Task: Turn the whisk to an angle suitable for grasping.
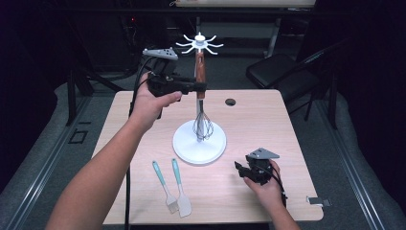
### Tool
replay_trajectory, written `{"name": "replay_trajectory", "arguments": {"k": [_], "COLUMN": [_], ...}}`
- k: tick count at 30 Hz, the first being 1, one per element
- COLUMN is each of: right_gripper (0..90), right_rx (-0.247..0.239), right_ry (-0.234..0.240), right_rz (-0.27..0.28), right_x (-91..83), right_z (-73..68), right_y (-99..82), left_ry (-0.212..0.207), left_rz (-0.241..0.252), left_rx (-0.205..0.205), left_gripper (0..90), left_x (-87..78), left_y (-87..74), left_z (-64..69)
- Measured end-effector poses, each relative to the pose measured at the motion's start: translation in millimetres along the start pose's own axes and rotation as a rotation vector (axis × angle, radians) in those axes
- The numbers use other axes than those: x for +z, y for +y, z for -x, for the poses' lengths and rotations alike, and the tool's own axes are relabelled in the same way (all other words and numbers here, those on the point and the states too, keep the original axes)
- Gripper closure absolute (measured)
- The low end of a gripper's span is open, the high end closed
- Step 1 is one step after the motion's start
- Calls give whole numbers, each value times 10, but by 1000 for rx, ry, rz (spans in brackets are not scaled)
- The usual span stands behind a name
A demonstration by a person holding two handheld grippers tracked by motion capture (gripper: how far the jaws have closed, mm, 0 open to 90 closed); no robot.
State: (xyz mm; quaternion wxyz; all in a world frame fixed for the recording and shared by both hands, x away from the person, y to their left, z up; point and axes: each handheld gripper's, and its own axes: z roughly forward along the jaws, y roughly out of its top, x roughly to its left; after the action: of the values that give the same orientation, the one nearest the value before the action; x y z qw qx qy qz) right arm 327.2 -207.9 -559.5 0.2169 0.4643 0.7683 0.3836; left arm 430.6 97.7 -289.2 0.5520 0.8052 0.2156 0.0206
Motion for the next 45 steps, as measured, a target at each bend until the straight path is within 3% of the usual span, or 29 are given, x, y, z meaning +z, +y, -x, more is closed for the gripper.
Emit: {"name": "replay_trajectory", "arguments": {"k": [6,8,14,17,21,31,34,39,45], "right_gripper": [451,450,448,448,448,448,448,447,448], "right_rx": [-11,8,-12,-13,-14,-18,-15,-16,-48], "right_ry": [-6,17,12,16,18,15,22,21,1], "right_rz": [-8,11,2,2,0,5,4,13,1], "right_x": [-3,17,24,22,28,34,30,33,35], "right_z": [-8,-26,-41,-48,-50,-64,-72,-77,-87], "right_y": [5,-2,-3,-2,-1,-2,1,1,5], "left_ry": [-39,-53,-77,-111,-125,-56,-3,9,75], "left_rz": [13,12,6,12,13,-4,-11,-12,-45], "left_rx": [-35,-33,-31,-50,-62,-57,-48,-52,-66], "left_gripper": [726,726,726,726,725,711,651,587,540], "left_x": [19,31,42,35,54,87,96,90,106], "left_y": [8,11,16,-3,-9,-22,-22,-46,-172], "left_z": [-95,-111,-133,-171,-208,-212,-198,-186,-213]}}
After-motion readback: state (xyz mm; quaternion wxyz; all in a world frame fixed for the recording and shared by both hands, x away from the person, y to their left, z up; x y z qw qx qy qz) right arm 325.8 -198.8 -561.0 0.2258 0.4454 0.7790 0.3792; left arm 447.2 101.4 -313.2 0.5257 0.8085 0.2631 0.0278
